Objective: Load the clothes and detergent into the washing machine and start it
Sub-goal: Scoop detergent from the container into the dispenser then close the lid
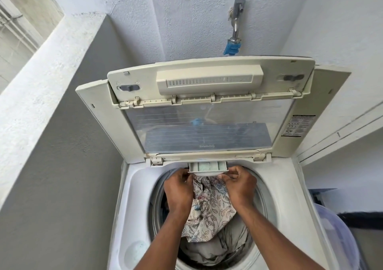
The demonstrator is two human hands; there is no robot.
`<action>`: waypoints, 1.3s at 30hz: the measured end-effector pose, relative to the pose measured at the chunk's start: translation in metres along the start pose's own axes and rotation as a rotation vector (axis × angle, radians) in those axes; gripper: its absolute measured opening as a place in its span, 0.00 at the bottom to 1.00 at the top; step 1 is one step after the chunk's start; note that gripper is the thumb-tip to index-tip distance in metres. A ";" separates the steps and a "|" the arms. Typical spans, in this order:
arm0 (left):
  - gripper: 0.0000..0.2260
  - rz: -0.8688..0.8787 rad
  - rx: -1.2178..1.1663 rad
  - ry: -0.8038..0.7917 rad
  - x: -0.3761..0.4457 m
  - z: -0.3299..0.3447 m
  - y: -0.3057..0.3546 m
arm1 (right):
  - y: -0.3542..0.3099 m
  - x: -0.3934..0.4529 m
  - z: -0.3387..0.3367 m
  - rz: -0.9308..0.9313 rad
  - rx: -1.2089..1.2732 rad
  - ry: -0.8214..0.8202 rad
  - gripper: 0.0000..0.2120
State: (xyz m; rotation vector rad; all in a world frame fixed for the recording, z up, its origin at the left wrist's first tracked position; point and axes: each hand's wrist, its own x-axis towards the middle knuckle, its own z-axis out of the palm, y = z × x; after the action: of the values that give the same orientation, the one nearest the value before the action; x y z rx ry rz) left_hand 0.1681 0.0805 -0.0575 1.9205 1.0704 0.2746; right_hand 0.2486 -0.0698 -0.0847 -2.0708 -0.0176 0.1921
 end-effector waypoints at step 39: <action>0.14 -0.157 -0.178 0.198 0.019 0.024 0.010 | -0.005 0.014 0.022 -0.042 -0.103 0.163 0.07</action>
State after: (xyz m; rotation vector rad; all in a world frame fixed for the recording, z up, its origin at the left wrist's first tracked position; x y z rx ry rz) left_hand 0.1989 0.0785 -0.0675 1.6667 1.2759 0.4634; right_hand 0.2597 -0.0471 -0.0925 -2.1808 0.0290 -0.0043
